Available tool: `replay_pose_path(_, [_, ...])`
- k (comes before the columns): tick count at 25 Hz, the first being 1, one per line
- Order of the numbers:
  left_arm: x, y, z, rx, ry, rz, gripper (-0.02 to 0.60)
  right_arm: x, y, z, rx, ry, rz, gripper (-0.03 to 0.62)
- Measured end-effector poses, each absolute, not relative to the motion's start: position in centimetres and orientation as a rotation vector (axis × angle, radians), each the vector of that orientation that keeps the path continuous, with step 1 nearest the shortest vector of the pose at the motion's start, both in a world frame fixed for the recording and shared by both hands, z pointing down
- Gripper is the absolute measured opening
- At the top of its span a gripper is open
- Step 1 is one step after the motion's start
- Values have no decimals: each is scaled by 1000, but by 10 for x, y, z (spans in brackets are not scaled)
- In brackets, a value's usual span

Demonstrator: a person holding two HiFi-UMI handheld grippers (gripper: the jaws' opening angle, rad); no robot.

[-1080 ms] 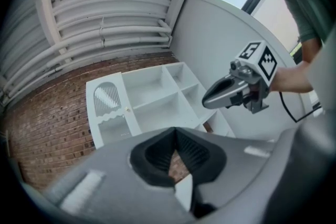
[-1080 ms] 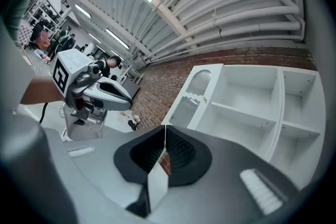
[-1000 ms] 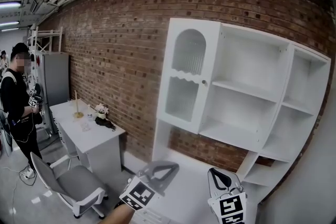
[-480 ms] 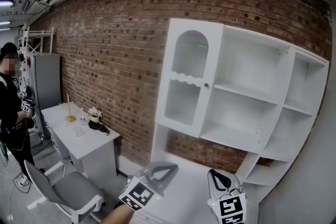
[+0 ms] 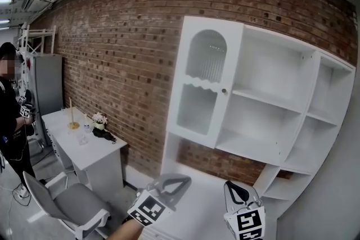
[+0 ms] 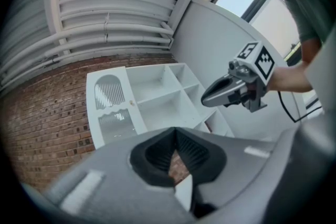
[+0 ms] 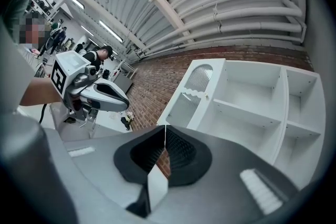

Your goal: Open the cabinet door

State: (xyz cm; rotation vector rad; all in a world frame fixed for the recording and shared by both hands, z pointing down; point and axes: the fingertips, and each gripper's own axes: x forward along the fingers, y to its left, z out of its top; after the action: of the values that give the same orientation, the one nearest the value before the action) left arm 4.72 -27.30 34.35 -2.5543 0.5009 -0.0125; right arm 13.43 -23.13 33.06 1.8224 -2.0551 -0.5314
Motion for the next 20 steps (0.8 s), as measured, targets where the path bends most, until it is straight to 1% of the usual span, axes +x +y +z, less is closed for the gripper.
replay_pose_path(9, [61, -294, 340, -2543, 555, -26, 2, 150, -255, 327, 1783, -2098, -542, 8])
replay_pose_path(20, [101, -321, 351, -2534, 632, -75, 2, 192, -290, 335, 1727, -2168, -540, 8])
